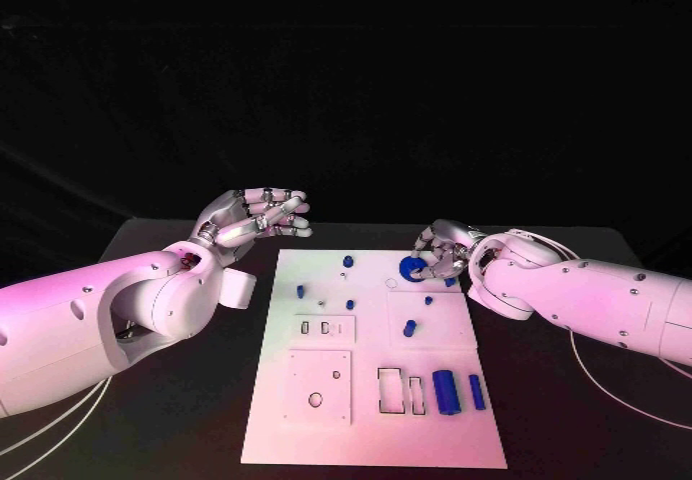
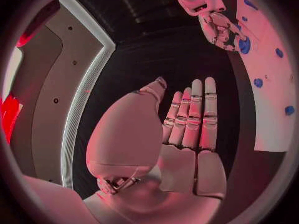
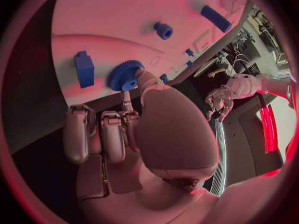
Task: Assemble the parts on the task board
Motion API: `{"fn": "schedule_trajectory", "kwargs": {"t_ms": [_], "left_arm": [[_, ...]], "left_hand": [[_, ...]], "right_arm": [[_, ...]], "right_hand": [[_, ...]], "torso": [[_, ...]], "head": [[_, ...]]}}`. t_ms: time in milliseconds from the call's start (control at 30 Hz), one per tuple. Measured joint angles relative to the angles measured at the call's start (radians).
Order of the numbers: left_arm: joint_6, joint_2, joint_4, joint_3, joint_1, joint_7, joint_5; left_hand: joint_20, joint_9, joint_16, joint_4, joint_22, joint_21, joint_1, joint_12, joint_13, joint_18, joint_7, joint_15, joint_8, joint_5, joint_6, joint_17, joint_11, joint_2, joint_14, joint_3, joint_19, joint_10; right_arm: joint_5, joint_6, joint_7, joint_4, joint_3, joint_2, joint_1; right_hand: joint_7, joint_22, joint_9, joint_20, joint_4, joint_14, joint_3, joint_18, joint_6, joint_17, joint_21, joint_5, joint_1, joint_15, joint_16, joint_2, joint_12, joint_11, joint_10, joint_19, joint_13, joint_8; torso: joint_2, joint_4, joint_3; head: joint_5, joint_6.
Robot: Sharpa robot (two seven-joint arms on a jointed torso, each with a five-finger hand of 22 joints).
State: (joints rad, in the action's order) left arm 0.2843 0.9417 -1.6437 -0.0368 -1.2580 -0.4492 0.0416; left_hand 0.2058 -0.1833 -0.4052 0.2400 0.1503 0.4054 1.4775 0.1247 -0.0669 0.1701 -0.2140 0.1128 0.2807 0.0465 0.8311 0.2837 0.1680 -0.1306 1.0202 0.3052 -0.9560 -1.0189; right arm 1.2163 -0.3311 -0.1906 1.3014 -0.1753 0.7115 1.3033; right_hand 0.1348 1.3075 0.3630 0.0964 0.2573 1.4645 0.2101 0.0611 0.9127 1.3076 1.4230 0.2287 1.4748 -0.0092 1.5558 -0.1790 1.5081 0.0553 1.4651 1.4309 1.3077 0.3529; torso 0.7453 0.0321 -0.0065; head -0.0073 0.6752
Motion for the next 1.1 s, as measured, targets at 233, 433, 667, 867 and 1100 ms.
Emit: {"fn": "schedule_trajectory", "kwargs": {"t_ms": [233,433,667,867,1100], "left_arm": [[-0.002,0.001,0.000,0.000,0.000,0.001,0.000],[-0.003,0.002,0.000,0.000,0.000,0.002,0.000],[-0.004,0.002,0.003,0.000,0.000,0.003,0.000],[-0.005,-0.003,0.007,0.000,0.000,0.004,0.000],[-0.008,-0.007,0.009,0.000,0.000,0.004,0.000]], "left_hand": [[0.000,0.000,0.000,0.000,0.000,0.000,0.000,0.000,0.000,0.000,0.000,0.000,0.000,0.000,0.000,0.000,0.000,0.000,0.000,0.000,0.000,0.000],[0.000,0.000,0.000,0.000,0.000,0.000,0.000,0.000,0.000,0.000,0.000,0.000,0.000,0.000,0.000,0.000,0.000,0.000,0.000,0.000,0.000,0.000],[0.000,0.000,0.000,0.000,0.000,0.000,0.000,0.000,0.000,0.000,0.000,0.000,0.000,0.000,0.000,0.000,0.000,0.000,0.000,0.000,0.000,0.000],[0.000,0.000,0.000,0.000,0.000,0.000,0.000,0.000,0.000,0.000,0.000,0.000,0.000,0.000,0.000,0.000,0.000,0.000,0.000,0.000,0.000,0.000],[0.000,0.000,0.000,0.000,0.000,0.000,0.000,0.000,0.000,0.000,0.000,0.000,0.000,0.000,0.000,0.000,0.000,0.000,0.000,0.000,0.000,0.000]], "right_arm": [[0.036,-0.033,-0.004,0.008,-0.002,-0.001,-0.004],[0.064,-0.065,-0.012,0.026,-0.003,0.003,-0.006],[0.098,-0.097,-0.026,0.118,-0.003,0.018,0.012],[0.157,-0.111,-0.046,0.192,-0.002,-0.020,0.028],[0.225,-0.113,-0.078,0.194,-0.003,-0.102,0.031]], "right_hand": [[0.003,0.000,0.000,-0.007,0.001,0.000,0.061,0.000,0.011,0.000,0.009,0.004,0.003,-0.007,0.000,-0.004,0.004,-0.007,0.001,0.007,0.000,0.000],[0.004,0.000,0.000,-0.007,0.005,0.000,0.080,0.000,0.011,0.000,0.012,0.004,0.002,-0.007,0.000,-0.014,0.005,-0.007,0.001,0.007,0.000,0.000],[0.007,0.000,0.000,-0.011,0.009,0.004,0.094,0.000,0.014,0.000,0.012,0.003,-0.006,-0.011,0.000,-0.022,0.005,-0.007,0.000,0.011,0.000,0.000],[0.008,0.001,0.000,-0.011,0.007,0.004,0.096,0.000,0.017,0.000,0.016,0.003,-0.012,-0.011,0.000,-0.027,0.005,-0.007,0.000,0.011,0.000,-0.001],[0.007,0.001,0.000,-0.011,0.008,0.004,0.104,0.000,0.018,0.001,0.016,0.003,-0.012,-0.011,0.000,-0.026,0.005,-0.007,0.000,0.011,0.000,-0.007]], "torso": [[0.000,0.0001,0.0000],[0.000,0.0005,0.0000],[-0.001,-0.0007,0.0007],[-0.001,-0.0023,0.0012],[0.000,-0.0010,0.0018]], "head": [[0.000,-0.001],[0.001,-0.004],[0.006,-0.007],[0.007,-0.009],[0.006,-0.012]]}}
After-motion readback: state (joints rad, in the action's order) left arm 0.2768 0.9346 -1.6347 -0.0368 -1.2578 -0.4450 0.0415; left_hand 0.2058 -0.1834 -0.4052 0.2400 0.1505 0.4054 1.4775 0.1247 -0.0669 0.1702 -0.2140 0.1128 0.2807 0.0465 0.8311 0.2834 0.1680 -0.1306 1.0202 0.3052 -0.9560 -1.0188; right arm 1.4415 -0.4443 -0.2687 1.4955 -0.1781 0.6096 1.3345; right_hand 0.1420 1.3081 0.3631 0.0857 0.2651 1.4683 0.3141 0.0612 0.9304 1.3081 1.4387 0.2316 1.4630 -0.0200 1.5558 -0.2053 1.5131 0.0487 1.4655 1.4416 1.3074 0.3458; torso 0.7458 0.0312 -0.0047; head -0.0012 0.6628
